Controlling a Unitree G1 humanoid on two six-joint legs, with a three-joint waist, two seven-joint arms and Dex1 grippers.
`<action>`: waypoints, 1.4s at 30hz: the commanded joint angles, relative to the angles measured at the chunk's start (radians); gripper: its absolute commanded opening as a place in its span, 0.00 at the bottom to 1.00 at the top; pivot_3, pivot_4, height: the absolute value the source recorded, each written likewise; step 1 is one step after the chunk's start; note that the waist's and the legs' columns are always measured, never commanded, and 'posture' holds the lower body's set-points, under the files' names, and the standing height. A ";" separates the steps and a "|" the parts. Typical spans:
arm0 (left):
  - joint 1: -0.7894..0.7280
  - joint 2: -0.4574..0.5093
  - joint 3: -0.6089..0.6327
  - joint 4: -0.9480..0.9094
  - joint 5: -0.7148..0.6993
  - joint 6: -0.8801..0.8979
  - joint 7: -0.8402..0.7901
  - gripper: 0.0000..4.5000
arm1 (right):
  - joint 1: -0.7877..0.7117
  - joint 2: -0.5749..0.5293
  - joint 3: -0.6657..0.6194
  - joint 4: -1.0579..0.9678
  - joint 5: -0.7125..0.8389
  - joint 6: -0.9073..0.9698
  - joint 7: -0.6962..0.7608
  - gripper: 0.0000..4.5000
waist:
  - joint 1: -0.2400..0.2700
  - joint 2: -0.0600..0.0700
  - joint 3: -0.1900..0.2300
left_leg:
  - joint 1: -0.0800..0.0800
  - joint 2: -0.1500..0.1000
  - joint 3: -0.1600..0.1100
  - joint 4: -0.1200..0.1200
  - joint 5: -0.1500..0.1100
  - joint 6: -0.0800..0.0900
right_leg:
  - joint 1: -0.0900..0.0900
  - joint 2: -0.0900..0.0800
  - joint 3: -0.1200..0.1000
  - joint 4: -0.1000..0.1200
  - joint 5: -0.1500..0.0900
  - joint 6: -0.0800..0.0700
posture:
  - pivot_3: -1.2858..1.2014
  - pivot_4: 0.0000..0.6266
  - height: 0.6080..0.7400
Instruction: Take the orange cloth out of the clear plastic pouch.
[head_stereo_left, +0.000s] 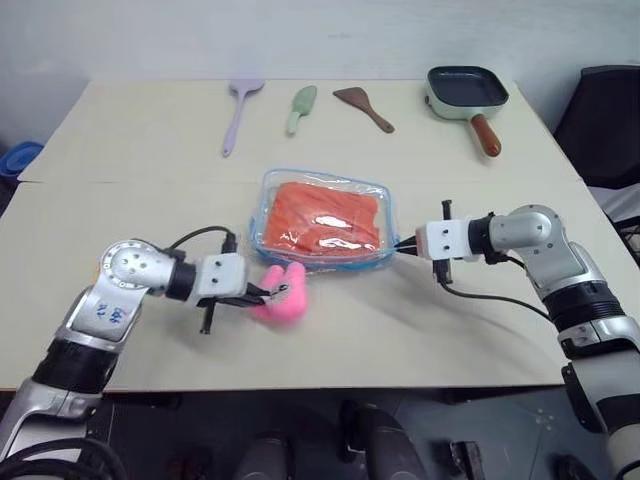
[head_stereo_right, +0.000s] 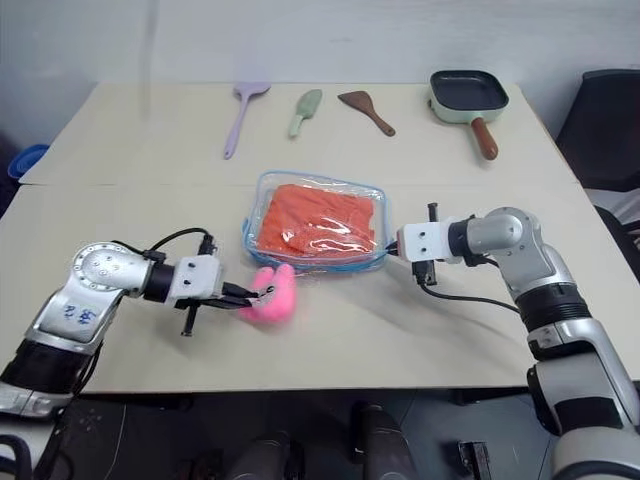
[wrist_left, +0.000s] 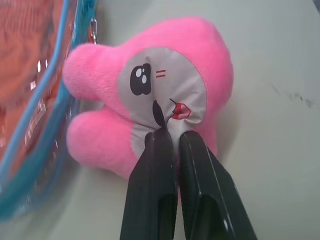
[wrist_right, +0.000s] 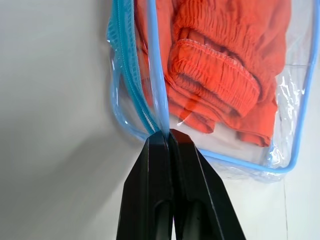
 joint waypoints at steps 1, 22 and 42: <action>0.086 0.091 0.124 -0.004 -0.017 0.029 0.016 0.00 | 0.020 -0.049 -0.049 -0.037 0.035 -0.038 0.010 0.00 | -0.002 0.000 0.000 | 0.000 0.000 0.000 0.000 0.000 0.000 | 0.000 0.000 0.000 0.000 0.000 0.000 | 0.52 0.24 1.00; 0.137 0.126 0.229 0.126 -0.077 0.102 0.057 0.12 | 0.193 -0.101 -0.111 -0.277 0.183 0.096 0.072 0.28 | 0.002 0.003 0.002 | 0.001 0.001 0.001 -0.002 -0.001 -0.001 | 0.000 0.000 0.000 0.001 -0.001 -0.002 | 0.52 0.24 1.00; -0.058 0.183 0.206 -0.203 -0.313 0.464 0.048 0.59 | 0.563 -0.040 -0.355 -1.172 0.783 1.055 -0.273 1.00 | 0.021 0.003 0.001 | 0.003 -0.001 -0.002 -0.002 -0.002 -0.004 | 0.002 0.000 0.000 0.000 -0.002 -0.002 | 0.52 0.24 1.00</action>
